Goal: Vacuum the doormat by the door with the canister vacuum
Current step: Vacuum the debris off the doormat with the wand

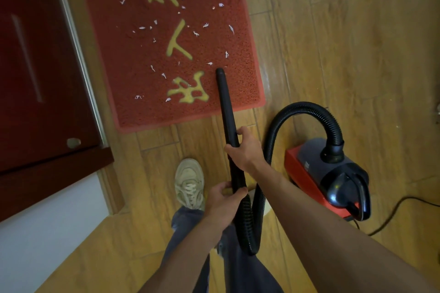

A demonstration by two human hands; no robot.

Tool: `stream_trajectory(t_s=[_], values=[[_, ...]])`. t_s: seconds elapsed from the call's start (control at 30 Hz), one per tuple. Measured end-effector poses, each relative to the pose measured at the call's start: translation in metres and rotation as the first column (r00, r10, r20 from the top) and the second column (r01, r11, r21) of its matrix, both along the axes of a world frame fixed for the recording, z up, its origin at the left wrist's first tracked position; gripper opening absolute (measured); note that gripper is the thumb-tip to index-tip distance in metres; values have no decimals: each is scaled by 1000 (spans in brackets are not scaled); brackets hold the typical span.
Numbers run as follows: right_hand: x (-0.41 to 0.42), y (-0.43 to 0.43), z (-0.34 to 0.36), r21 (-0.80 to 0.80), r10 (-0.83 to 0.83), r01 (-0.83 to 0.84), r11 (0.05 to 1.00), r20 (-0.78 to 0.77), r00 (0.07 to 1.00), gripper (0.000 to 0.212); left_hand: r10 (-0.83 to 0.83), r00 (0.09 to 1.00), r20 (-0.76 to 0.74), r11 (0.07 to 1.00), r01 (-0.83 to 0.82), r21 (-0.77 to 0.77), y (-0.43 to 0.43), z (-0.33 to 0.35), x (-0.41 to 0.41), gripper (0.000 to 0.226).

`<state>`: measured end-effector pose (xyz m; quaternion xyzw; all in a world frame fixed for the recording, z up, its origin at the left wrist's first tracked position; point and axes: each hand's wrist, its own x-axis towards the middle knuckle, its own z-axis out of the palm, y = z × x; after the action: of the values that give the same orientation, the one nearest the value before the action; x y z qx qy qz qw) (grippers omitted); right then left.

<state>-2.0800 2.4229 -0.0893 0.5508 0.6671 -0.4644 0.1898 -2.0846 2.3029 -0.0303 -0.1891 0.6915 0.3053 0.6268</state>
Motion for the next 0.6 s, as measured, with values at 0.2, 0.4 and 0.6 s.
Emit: stream_trajectory(t_s=[0.2,0.4,0.6], values=[[-12,-4,-2,-23,-9,9,1000,11,1000,38,64,998,18,997,-65,33,-7,3,-13,21],[-14,-11,-6,-67,-86,85,994,-8,996,39,66,997,-40,994,-62,87,-21,5,-19,31],[-12,-14,-4,-96,-108,100,990,-82,991,45,61,997,-43,990,-55,127,-25,8,-20,35]])
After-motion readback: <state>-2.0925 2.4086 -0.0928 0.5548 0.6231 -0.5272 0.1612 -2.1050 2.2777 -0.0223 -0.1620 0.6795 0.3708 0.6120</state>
